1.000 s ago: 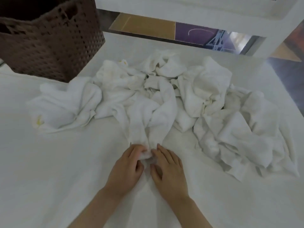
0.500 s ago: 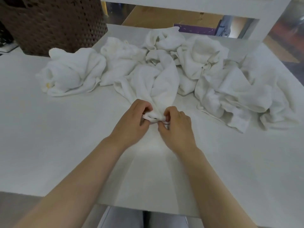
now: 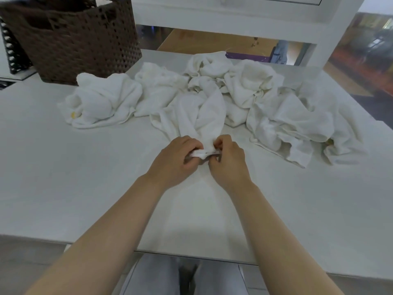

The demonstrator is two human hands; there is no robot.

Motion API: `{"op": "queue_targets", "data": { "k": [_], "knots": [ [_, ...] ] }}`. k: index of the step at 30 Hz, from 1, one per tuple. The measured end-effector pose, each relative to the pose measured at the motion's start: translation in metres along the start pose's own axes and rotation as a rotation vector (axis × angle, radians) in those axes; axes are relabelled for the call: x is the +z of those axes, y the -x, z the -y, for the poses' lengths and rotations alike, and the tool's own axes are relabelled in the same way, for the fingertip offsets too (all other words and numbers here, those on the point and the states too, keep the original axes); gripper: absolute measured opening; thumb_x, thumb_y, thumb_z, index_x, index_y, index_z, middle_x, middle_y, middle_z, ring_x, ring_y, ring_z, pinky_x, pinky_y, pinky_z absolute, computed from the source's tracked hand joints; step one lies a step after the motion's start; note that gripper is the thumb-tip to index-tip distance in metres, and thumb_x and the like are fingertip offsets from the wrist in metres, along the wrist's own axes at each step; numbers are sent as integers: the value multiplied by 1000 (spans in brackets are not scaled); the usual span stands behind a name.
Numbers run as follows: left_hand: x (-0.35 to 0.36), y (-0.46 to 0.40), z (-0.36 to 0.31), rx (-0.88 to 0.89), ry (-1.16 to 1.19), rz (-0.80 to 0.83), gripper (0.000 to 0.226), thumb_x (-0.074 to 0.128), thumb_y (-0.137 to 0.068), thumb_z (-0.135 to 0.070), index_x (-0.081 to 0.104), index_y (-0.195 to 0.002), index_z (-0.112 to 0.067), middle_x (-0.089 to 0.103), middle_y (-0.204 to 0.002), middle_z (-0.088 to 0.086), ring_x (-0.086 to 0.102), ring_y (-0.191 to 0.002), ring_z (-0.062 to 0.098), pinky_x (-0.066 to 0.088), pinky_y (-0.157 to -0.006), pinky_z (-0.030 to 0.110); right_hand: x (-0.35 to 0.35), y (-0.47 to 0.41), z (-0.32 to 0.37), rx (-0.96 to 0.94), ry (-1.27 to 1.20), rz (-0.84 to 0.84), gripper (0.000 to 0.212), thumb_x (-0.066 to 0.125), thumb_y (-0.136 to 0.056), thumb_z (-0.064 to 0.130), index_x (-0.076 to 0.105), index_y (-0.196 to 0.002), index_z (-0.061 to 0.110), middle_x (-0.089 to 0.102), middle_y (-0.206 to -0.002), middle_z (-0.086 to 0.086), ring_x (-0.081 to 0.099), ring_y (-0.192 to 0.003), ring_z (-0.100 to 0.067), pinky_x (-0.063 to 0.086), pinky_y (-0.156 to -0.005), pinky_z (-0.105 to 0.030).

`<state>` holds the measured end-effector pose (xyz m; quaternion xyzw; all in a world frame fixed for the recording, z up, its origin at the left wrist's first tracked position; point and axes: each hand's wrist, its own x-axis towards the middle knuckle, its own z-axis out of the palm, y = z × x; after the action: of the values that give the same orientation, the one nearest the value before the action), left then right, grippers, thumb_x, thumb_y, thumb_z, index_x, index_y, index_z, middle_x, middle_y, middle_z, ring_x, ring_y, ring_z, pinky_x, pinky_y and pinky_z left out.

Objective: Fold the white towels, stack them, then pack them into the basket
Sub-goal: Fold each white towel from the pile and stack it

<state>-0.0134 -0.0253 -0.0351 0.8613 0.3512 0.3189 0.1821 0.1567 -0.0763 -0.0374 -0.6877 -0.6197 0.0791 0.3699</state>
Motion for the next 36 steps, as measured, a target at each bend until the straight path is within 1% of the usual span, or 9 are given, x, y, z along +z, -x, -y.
{"op": "queue_targets", "data": {
  "k": [6,9,13,17,21,24,27,31,36],
  "knots": [
    [-5,1,2,-68,15,-31,13,48,-95,-26,56,-102,-34,57,-89,-16,51,-83,6,44,-69,30,-2,0,-2,47,-19,-11,18,58,-82,13,56,-97,23,48,-78,19,54,-82,-15,45,-73,-31],
    [-6,2,0,-98,68,3,26,45,-98,-19,54,-118,-33,60,-103,-19,54,-89,3,44,-74,23,-1,1,-4,73,-70,-37,13,59,-81,15,55,-90,23,51,-75,16,52,-77,-14,43,-68,-29],
    [-6,1,0,-8,81,53,24,41,-99,-13,53,-109,-31,53,-99,-18,53,-88,7,44,-72,28,3,-2,-9,104,-110,-50,17,58,-79,18,44,-74,25,46,-64,9,44,-65,-14,30,-59,-25],
    [-3,-5,-1,17,36,66,20,58,-93,-24,48,-110,-31,51,-97,-19,51,-83,2,38,-64,22,3,-8,-9,98,-156,-5,25,54,-88,27,37,-72,33,46,-63,5,41,-63,-15,29,-58,-26],
    [3,-15,2,91,-17,33,42,67,-91,-37,47,-128,-33,49,-116,-17,55,-93,2,50,-62,25,4,-14,-13,71,-163,21,7,53,-93,27,49,-88,28,55,-67,5,48,-62,-14,34,-57,-25],
    [0,-18,5,88,5,18,31,62,-94,-36,53,-123,-32,48,-115,-18,56,-91,5,52,-63,30,6,-17,-16,61,-159,30,7,57,-90,25,55,-96,29,57,-71,8,53,-65,-11,35,-58,-22],
    [-4,-17,7,57,39,13,23,54,-96,-33,59,-118,-30,52,-108,-18,57,-89,6,50,-68,31,9,-20,-19,56,-92,36,13,57,-83,17,59,-94,26,51,-70,13,51,-69,-14,32,-61,-21],
    [-8,-15,1,8,89,41,25,42,-96,-41,60,-112,-36,63,-101,-16,60,-88,5,49,-73,30,8,-19,-15,59,-25,-12,18,55,-81,7,59,-89,23,51,-72,14,52,-74,-17,34,-65,-26],
    [-21,-8,8,-168,271,-49,16,51,-96,-36,66,-98,-35,68,-87,-11,63,-79,13,49,-71,37,3,-16,-8,63,-90,-70,10,55,-88,18,56,-80,24,54,-65,9,47,-62,-14,34,-58,-27]
  ]
}}
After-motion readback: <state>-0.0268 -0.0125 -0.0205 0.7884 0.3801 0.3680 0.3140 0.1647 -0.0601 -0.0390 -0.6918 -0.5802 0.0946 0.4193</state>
